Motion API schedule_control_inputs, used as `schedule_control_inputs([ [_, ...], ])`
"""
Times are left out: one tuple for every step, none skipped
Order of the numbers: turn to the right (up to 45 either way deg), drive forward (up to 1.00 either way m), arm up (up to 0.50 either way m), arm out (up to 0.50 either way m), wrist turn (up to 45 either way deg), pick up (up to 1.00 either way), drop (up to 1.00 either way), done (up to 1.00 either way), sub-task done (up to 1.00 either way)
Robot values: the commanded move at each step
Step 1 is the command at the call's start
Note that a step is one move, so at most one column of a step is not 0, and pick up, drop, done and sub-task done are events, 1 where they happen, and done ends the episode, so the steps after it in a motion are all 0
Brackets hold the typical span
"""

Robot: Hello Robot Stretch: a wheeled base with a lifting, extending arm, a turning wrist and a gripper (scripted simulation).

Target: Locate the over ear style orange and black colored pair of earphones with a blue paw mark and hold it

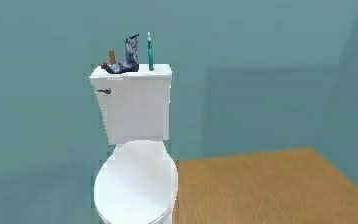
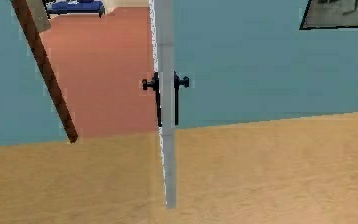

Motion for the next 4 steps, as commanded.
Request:
schedule_control_inputs([
  [45.0,0.0,0.0,0.0,0.0,0.0,0.0,0.0,0.0],
  [18.0,0.0,0.0,0.0,0.0,0.0,0.0,0.0,0.0],
  [0.0,1.0,0.0,0.0,0.0,0.0,0.0,0.0,0.0],
  [12.0,0.0,0.0,0.0,0.0,0.0,0.0,0.0,0.0],
])
